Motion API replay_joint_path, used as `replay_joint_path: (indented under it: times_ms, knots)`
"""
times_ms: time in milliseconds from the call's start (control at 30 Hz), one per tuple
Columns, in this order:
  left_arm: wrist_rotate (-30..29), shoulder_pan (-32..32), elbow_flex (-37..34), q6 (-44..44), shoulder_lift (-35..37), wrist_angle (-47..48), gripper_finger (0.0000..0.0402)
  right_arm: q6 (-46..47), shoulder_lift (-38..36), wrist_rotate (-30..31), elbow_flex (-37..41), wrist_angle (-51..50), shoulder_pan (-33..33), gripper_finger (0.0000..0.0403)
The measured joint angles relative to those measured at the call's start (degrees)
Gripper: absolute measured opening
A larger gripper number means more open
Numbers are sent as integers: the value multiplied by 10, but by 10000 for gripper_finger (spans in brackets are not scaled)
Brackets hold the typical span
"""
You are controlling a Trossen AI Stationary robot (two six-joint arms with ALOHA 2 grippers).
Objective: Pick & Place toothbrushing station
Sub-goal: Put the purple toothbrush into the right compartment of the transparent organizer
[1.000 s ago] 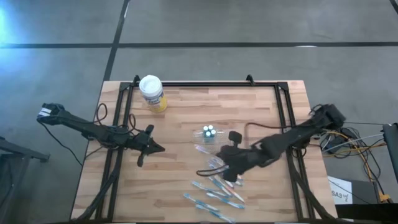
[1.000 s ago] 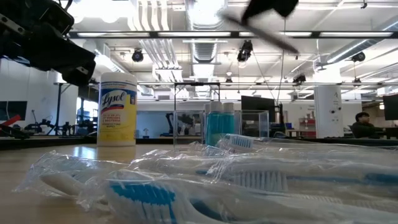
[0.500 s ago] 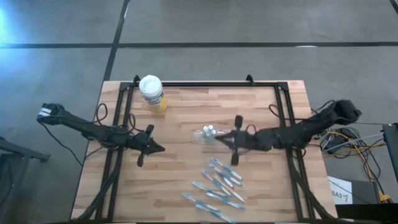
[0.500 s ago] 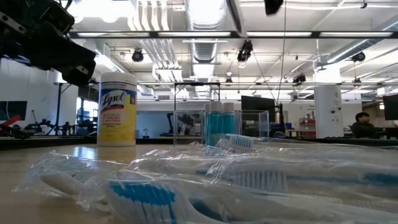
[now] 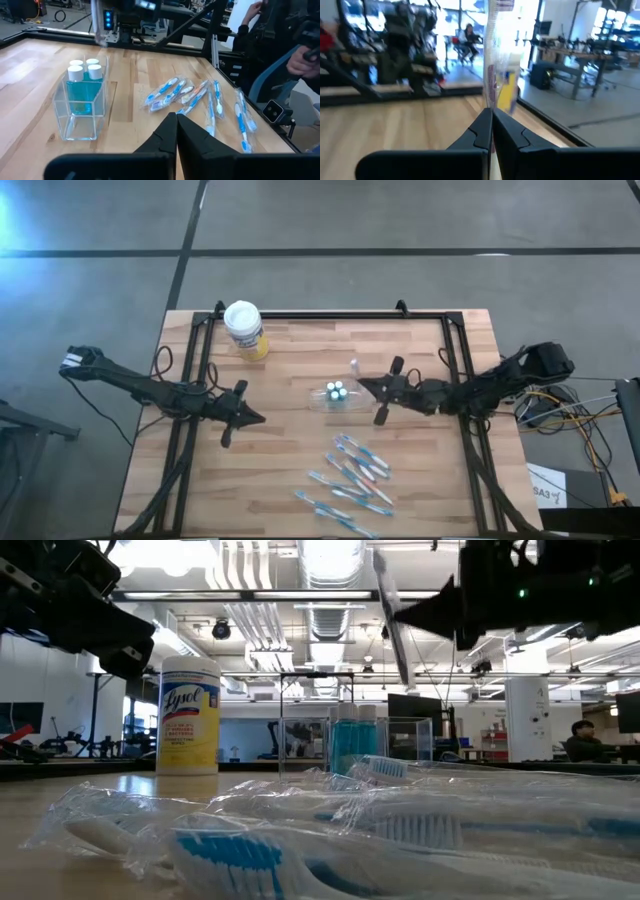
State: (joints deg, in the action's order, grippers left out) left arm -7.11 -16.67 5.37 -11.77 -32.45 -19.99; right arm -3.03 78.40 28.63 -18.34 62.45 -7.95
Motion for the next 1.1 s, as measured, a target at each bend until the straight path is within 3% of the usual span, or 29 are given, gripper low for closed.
replay_joint_path:
  times_ms: [167,333,1100]
  knots:
    - [-8,0,0,-3,0,-1,9,8,34,2,8,2,10,8]
    - [-20,0,0,-4,0,-2,16,25,76,47,8,19,12,8]
    - [-20,0,0,-5,0,-7,11,46,166,50,4,71,12,8]
